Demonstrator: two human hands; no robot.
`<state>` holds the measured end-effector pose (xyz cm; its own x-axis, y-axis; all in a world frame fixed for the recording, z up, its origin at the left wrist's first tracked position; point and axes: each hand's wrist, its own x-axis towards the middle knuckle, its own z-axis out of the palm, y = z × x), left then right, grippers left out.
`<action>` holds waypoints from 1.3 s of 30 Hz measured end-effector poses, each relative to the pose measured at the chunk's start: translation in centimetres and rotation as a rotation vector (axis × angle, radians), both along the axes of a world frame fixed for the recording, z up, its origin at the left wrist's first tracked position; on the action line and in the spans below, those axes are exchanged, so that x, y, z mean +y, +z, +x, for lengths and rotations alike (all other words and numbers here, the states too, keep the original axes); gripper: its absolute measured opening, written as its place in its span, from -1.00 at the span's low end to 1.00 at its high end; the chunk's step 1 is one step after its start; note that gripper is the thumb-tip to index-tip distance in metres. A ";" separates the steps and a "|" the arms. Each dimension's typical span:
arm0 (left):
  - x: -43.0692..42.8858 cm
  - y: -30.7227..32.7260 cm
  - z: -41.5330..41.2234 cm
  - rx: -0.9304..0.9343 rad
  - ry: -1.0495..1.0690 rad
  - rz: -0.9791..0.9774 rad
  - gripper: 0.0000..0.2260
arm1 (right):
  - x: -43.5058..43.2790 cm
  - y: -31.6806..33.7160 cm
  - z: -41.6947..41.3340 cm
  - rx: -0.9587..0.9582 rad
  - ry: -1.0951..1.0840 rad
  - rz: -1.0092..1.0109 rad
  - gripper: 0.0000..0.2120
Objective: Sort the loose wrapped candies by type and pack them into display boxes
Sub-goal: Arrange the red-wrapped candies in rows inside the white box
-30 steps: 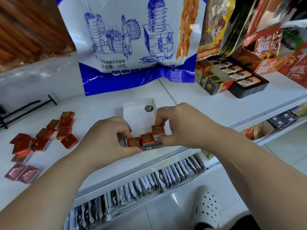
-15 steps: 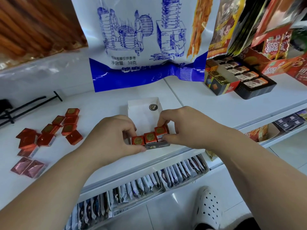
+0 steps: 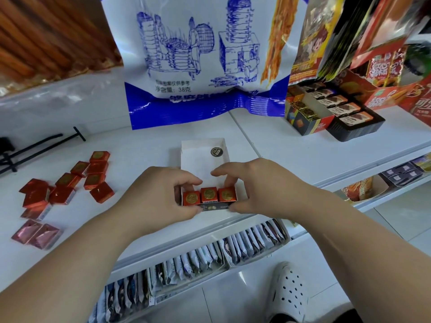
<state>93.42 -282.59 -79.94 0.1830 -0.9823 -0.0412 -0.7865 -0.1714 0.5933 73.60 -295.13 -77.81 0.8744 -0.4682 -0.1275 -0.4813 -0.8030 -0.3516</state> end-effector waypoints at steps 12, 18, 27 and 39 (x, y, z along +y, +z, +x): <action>2.0 0.6 1.0 -0.057 0.038 -0.227 -0.48 | 1.5 0.6 2.1 -0.120 -0.012 -0.114 -0.32; 5.3 0.3 4.1 -0.133 0.187 -0.217 -0.57 | 2.7 0.5 4.4 0.146 0.036 -0.207 -0.39; 11.0 1.0 11.3 -0.216 0.617 -0.111 -0.77 | 6.6 0.9 7.9 -0.221 -0.045 -0.122 -0.42; 13.6 0.3 13.6 -0.165 0.615 -0.013 -0.69 | 12.0 -2.8 17.6 -0.036 0.136 -0.176 -0.51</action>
